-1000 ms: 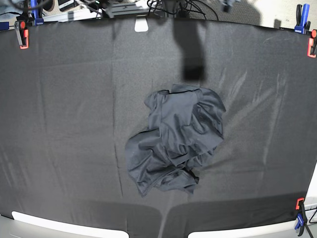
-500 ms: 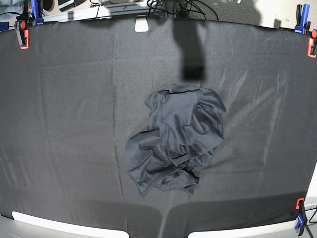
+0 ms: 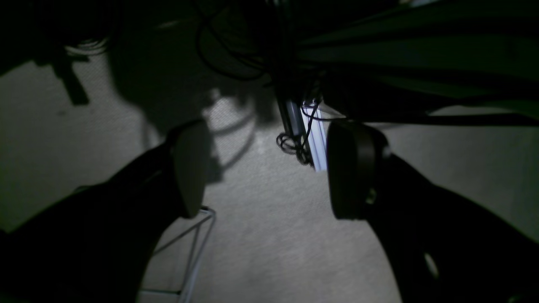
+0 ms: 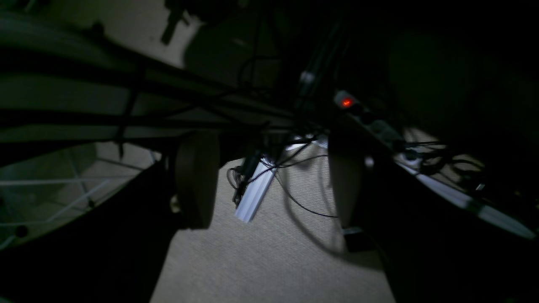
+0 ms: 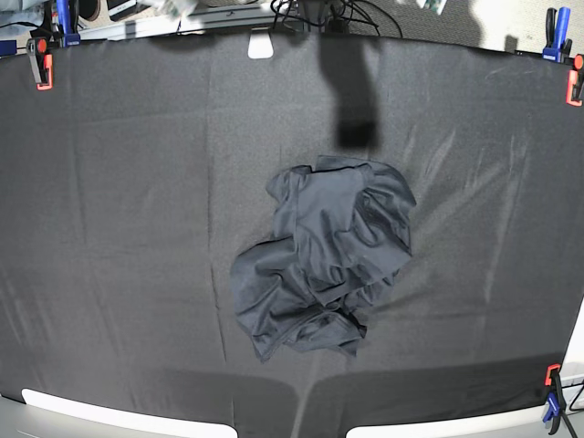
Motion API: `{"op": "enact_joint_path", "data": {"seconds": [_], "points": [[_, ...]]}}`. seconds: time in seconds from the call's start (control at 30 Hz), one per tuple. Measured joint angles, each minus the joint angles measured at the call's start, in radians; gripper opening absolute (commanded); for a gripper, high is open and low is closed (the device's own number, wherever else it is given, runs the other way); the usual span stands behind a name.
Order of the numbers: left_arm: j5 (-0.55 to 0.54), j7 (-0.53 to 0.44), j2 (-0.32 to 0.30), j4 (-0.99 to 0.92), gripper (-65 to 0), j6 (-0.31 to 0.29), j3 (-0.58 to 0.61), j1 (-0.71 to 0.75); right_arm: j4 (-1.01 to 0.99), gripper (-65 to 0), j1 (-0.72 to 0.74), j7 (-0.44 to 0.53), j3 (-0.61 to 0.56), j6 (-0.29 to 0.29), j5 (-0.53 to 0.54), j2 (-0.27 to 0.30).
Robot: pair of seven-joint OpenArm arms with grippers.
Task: Layout the t-shirt on the table in an organized manner, then fold the t-shirt properly
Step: 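Lower both grippers from rest toward the crumpled grey t-shirt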
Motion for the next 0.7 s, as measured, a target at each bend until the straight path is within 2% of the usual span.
{"op": "enact_joint_path", "data": {"seconds": [0.1, 0.33, 0.43, 0.6, 0.7], "points": [[0.003, 0.074, 0.0, 0.097, -24.4, 0.0, 0.0, 0.019, 0.05, -25.6, -0.003, -0.018, 0.025, 0.001, 0.0, 0.0], [-0.001, 0.145, 0.0, 0.291, -24.4, 0.016, 0.0, 0.027, 0.179, -25.6, -0.018, -0.055, 0.073, 0.007, -0.007, 0.0], [0.003, 0.146, -0.001, 0.366, -24.4, 0.023, 0.0, 0.029, 0.216, -25.6, -0.019, -0.079, 0.087, 0.018, -0.023, 0.0], [0.004, 0.224, 0.0, 0.486, -24.4, 0.023, 0.0, 0.043, 0.25, -25.6, -0.022, -0.116, 0.092, 0.022, -0.024, 0.0], [0.002, 0.195, 0.0, 0.552, -24.4, 0.023, 0.0, 0.028, 0.252, -25.6, -0.023, -0.117, 0.092, 0.022, -0.024, 0.0]]}}
